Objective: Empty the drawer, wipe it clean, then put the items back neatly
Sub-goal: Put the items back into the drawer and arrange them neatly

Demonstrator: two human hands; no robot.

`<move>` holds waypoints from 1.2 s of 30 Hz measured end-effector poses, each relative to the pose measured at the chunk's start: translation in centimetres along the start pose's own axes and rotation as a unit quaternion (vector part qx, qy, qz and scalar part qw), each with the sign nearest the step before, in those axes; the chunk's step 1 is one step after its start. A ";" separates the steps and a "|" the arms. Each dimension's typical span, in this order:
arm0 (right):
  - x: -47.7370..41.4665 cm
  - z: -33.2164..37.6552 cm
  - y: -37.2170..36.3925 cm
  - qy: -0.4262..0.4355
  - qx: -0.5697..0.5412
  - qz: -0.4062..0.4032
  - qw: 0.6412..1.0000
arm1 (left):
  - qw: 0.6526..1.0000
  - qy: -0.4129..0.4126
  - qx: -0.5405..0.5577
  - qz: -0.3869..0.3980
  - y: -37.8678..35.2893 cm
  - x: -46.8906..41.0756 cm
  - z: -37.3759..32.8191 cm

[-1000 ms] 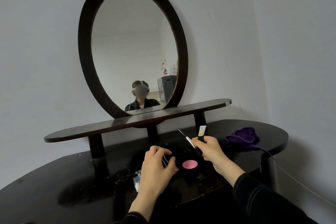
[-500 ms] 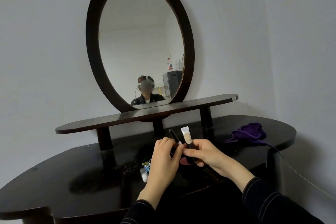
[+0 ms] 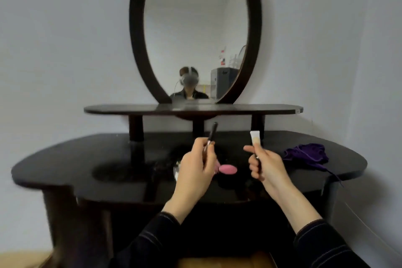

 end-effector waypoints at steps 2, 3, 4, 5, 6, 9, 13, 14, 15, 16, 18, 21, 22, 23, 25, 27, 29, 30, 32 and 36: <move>1.8 0.0 -0.1 -0.001 -0.019 0.042 0.999 | 1.000 0.010 -0.002 -0.002 0.3 1.4 -1.0; 3.0 0.0 -0.2 0.009 -0.009 0.070 0.997 | 0.999 0.022 0.024 -0.021 0.6 2.2 -1.6; 4.3 -0.2 -0.3 0.023 0.009 0.101 0.995 | 0.998 0.027 0.050 -0.033 0.8 3.4 -2.1; 5.7 -0.7 -0.3 0.033 0.026 0.135 0.990 | 0.997 0.021 0.072 -0.033 0.9 4.7 -2.9; 7.0 -1.6 -0.2 0.032 0.039 0.169 0.984 | 0.996 0.008 0.087 -0.019 0.9 6.3 -3.9; 11.1 -6.7 0.9 -0.024 0.082 0.238 0.968 | 0.990 -0.004 0.128 0.066 -0.2 12.5 -5.3; 13.5 -14.6 3.7 -0.082 0.141 0.231 0.959 | 0.984 0.056 0.104 0.132 -1.3 20.7 -2.8; 13.3 -16.4 4.3 -0.092 0.168 0.215 0.958 | 0.982 0.084 0.094 0.143 -1.8 22.4 -1.7; 12.9 -18.1 4.8 -0.105 0.198 0.198 0.954 | 0.977 0.121 0.092 0.149 -2.3 24.0 -0.5; 12.4 -19.7 5.3 -0.120 0.230 0.179 0.949 | 0.970 0.164 0.095 0.149 -2.9 25.4 0.7; 11.0 -22.4 6.0 -0.139 0.288 0.136 0.938 | 0.949 0.257 0.112 0.142 -4.0 27.7 2.9; 9.2 -25.3 6.7 -0.139 0.322 0.088 0.932 | 0.905 0.367 0.137 0.168 -5.5 30.2 5.5; 8.9 -26.1 6.8 -0.145 0.316 0.079 0.934 | 0.893 0.385 0.129 0.192 -5.8 30.9 6.2; 8.6 -26.8 6.8 -0.153 0.309 0.072 0.936 | 0.884 0.396 0.119 0.218 -6.0 31.5 6.7; 8.2 -27.6 6.7 -0.159 0.311 0.068 0.934 | 0.870 0.410 0.107 0.252 -6.2 32.3 7.3; 7.9 -28.2 6.4 -0.160 0.322 0.070 0.931 | 0.857 0.429 0.109 0.263 -6.2 32.8 7.8; 7.6 -28.7 6.1 -0.170 0.352 0.070 0.918 | 0.844 0.455 0.124 0.254 -6.1 33.2 8.2; 7.5 -29.1 6.1 -0.181 0.374 0.074 0.907 | 0.838 0.469 0.128 0.246 -6.0 33.4 8.4; 7.4 -29.8 6.1 -0.205 0.406 0.099 0.885 | 0.828 0.494 0.124 0.233 -5.6 33.7 8.8; 7.6 -31.3 6.3 -0.227 0.451 0.167 0.847 | 0.837 0.486 0.100 0.231 -5.1 33.4 9.4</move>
Point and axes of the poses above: each hand's wrist, its own x-axis away from the middle knuckle, its own y-axis out of the back of the hand, z = x × y, the point moved 5 cm from there along -x, towards the middle knuckle, and after that the axes turned 13 degrees about -y, right-handed, at the moved point
